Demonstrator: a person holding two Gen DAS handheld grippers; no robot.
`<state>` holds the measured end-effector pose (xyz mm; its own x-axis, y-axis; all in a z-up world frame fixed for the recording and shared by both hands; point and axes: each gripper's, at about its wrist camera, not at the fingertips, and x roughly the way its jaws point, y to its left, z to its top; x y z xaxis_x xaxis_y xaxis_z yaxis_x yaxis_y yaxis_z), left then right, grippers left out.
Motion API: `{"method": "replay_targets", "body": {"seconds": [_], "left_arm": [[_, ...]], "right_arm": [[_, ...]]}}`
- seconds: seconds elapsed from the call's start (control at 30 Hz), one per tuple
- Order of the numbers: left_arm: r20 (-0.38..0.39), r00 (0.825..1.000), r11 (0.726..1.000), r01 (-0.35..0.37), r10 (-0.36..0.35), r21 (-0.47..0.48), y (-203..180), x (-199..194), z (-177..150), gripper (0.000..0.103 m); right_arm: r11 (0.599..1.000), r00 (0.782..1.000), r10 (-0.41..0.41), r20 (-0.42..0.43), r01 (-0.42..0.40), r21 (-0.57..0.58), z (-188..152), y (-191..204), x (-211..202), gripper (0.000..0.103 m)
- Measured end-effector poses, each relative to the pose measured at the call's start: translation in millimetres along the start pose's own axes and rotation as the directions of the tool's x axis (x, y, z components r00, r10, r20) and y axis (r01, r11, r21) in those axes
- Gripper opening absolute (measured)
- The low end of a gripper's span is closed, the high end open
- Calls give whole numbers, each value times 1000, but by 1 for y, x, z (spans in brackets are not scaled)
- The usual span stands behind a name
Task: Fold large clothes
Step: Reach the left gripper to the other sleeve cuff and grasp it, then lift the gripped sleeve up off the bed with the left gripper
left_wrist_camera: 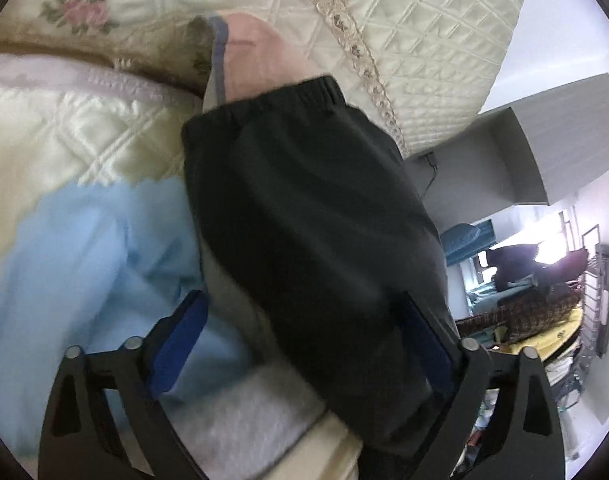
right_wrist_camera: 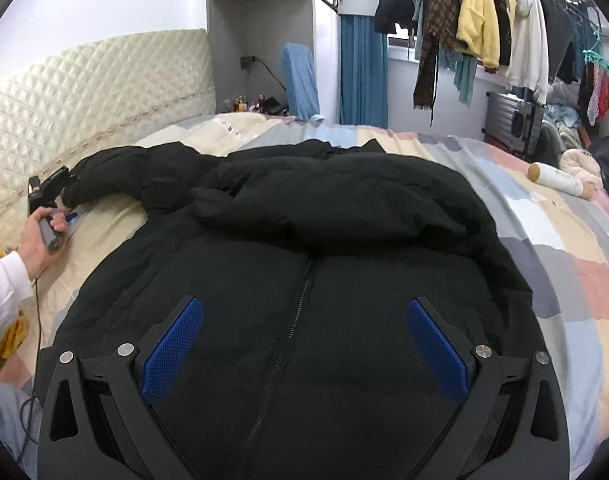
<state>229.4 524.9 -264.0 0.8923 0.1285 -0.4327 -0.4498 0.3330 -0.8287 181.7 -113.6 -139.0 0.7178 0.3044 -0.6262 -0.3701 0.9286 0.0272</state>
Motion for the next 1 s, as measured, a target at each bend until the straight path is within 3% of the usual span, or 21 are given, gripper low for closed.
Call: {"method": "replay_targets", "body": {"seconds": [0.1, 0.17, 0.27, 0.37, 0.53, 0.6, 0.7, 0.87, 1.0], "left_arm": [[5, 1000, 1000, 9, -9, -11, -6, 4, 8, 68], [-7, 1000, 999, -18, 18, 49, -18, 7, 14, 33], [32, 996, 985, -84, 80, 153, -40, -6, 14, 10], [82, 992, 986, -111, 101, 126, -51, -24, 16, 4], [208, 951, 943, -268, 227, 196, -90, -59, 17, 2], [238, 943, 943, -280, 234, 181, -103, -76, 17, 1], [262, 943, 951, -255, 204, 177, -129, -100, 16, 1], [315, 928, 893, -302, 196, 333, -192, -125, -2, 1], [344, 928, 823, -302, 140, 480, -251, -137, -33, 1]], "right_arm": [[1000, 1000, 2, -5, -2, 3, 1, -1, 3, 102], [1000, 1000, 3, -7, -3, 6, 0, -1, 4, 102], [1000, 1000, 8, -5, -8, 19, 1, -4, 1, 102], [1000, 1000, 17, 9, -17, 26, 2, -6, -6, 102], [1000, 999, 6, 50, -7, 20, 7, -12, -22, 102], [1000, 998, 4, 62, -6, 24, 7, -17, -29, 102], [999, 997, 9, 76, -12, 36, 5, -25, -38, 102], [998, 995, -9, 95, 3, 63, 1, -39, -52, 102], [994, 990, -27, 137, 12, 108, 2, -55, -68, 102]]}}
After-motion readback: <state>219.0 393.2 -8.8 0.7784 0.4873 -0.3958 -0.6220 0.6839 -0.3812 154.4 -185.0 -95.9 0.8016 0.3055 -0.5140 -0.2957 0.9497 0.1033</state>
